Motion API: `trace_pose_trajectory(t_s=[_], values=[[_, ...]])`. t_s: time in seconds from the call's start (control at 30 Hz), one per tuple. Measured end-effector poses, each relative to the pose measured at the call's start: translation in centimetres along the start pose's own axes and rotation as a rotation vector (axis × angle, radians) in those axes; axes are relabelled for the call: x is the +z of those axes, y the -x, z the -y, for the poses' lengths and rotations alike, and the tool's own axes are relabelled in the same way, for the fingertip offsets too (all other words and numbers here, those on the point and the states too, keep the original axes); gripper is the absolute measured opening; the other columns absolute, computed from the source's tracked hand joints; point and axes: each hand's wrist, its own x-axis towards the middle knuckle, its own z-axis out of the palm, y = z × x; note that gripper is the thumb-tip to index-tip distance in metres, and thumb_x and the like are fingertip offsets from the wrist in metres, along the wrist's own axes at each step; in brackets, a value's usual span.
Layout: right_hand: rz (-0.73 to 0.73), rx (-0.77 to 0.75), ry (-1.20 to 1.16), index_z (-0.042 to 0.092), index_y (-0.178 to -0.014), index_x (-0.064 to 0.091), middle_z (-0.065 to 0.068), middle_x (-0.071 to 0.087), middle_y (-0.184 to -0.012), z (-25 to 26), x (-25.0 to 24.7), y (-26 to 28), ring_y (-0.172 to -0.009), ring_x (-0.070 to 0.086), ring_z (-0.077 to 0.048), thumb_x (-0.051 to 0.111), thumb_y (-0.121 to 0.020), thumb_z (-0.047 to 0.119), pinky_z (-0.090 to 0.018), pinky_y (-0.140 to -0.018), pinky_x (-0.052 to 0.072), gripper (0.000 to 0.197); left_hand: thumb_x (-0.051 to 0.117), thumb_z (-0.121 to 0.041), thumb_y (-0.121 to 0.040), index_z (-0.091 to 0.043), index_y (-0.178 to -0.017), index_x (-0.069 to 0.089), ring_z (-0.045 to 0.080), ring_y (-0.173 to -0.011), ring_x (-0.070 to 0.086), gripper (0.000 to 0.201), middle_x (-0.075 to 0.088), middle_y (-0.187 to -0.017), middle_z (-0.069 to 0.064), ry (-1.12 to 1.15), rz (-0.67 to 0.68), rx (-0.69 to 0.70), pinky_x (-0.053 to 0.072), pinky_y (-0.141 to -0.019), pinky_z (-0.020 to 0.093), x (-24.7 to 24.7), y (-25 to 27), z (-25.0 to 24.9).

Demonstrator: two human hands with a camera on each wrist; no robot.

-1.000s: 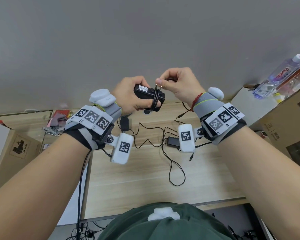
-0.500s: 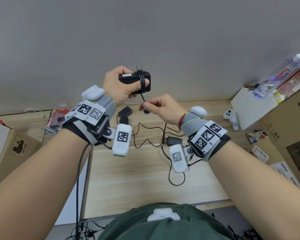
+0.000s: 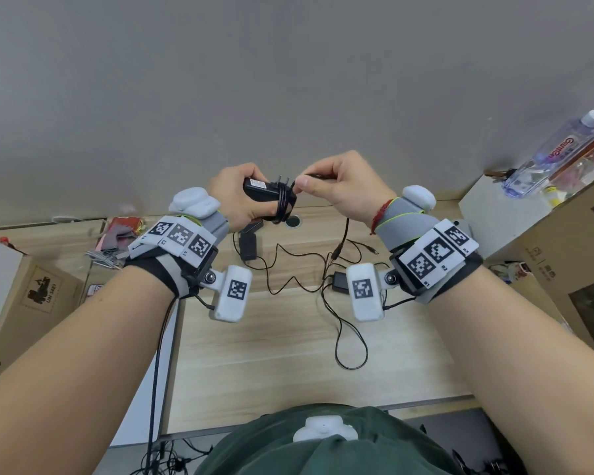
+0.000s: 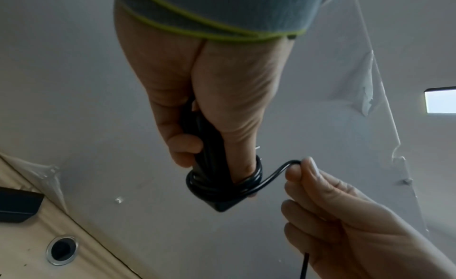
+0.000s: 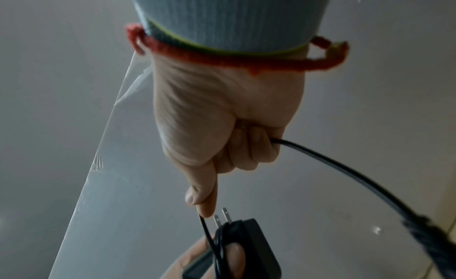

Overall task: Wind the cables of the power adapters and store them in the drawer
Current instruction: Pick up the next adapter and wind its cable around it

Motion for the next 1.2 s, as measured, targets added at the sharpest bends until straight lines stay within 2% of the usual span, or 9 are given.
trace_pose_trajectory(t_s=[0.13,0.27,0.43,0.57,0.67,0.83,0.97,1.07,1.2], values=[[-0.053,0.008,-0.03,0.023,-0.079,0.075,0.003,0.073,-0.075,-0.2,-0.9,-0.7,-0.067,0.058,0.002,0.071,-0.089,0.028,-0.022,-0.079,0.048,0.011,0.086,-0.051,-0.041,-0.028,-0.069,0.057,0.015,-0.053,0.055,0.046,0.061,-0.059,-0.009,-0.024,0.047,0.024,0.05,-0.052,0.034,0.2,0.5,-1.0],[-0.088,0.006,-0.052,0.024,-0.075,0.072,-0.009,0.069,-0.073,-0.6,-1.4,-1.3,-0.069,0.053,-0.007,0.074,-0.085,0.031,-0.028,-0.078,0.049,0.012,0.091,-0.041,-0.05,-0.021,-0.074,0.056,0.018,-0.053,0.052,0.047,0.06,-0.06,-0.004,0.029,0.12,0.087,0.048,-0.052,0.034,0.5,1.0,-2.2],[-0.105,-0.027,-0.128,0.021,-0.075,0.068,0.008,0.061,-0.067,-1.1,-1.1,-1.4,-0.063,0.049,-0.003,0.068,-0.092,0.02,-0.02,-0.07,0.043,0.017,0.09,-0.018,-0.064,-0.01,-0.082,0.054,0.022,-0.055,0.052,0.042,0.058,-0.064,0.007,0.184,0.158,0.124,0.045,-0.053,0.036,0.8,1.7,-3.8],[-0.083,0.026,-0.192,0.011,-0.085,0.068,0.019,0.051,-0.048,-1.4,0.0,-0.7,-0.044,0.041,0.004,0.057,-0.099,0.017,-0.007,-0.052,0.033,0.019,0.088,-0.03,-0.056,-0.015,-0.078,0.053,0.022,-0.053,0.055,0.043,0.061,-0.061,0.001,0.27,0.12,0.144,0.047,-0.048,0.031,0.8,1.8,-4.4],[-0.053,0.092,-0.155,0.001,-0.085,0.065,0.017,0.038,-0.045,-2.2,1.3,-0.1,-0.043,0.03,-0.001,0.059,-0.097,0.024,-0.015,-0.048,0.024,0.027,0.088,-0.022,-0.061,-0.015,-0.078,0.053,0.025,-0.054,0.058,0.04,0.063,-0.065,0.007,0.354,0.081,0.14,0.048,-0.046,0.028,0.9,1.6,-4.6],[0.037,0.144,-0.09,0.016,-0.087,0.073,0.015,0.036,-0.044,-2.8,3.1,1.1,-0.042,0.031,-0.003,0.053,-0.101,0.031,-0.018,-0.05,0.026,0.028,0.088,-0.016,-0.07,-0.013,-0.079,0.053,0.022,-0.048,0.054,0.036,0.063,-0.07,0.014,0.409,-0.065,0.122,0.043,-0.043,0.025,1.1,1.0,-4.0],[0.046,0.087,-0.036,0.028,-0.088,0.075,-0.006,0.039,-0.064,-2.8,4.4,1.5,-0.048,0.023,-0.008,0.053,-0.099,0.035,-0.025,-0.05,0.023,0.025,0.087,-0.016,-0.07,-0.012,-0.08,0.052,0.023,-0.047,0.055,0.037,0.064,-0.065,0.011,0.447,-0.181,0.067,0.043,-0.042,0.025,0.9,0.2,-3.1],[0.083,0.085,-0.049,0.037,-0.084,0.074,-0.007,0.045,-0.069,-2.5,4.8,1.6,-0.054,0.028,-0.014,0.056,-0.098,0.035,-0.027,-0.056,0.027,0.023,0.087,-0.018,-0.071,-0.014,-0.077,0.05,0.02,-0.046,0.056,0.038,0.063,-0.065,0.008,0.432,-0.261,0.026,0.044,-0.042,0.024,0.5,-0.2,-2.3],[0.088,0.098,-0.033,0.029,-0.089,0.077,-0.001,0.054,-0.064,-1.7,4.6,1.7,-0.058,0.04,-0.015,0.06,-0.096,0.031,-0.028,-0.06,0.037,0.018,0.088,-0.02,-0.069,-0.016,-0.075,0.049,0.017,-0.044,0.056,0.04,0.063,-0.071,0.013,0.365,-0.308,-0.015,0.044,-0.041,0.023,-0.3,-0.6,-1.3]])
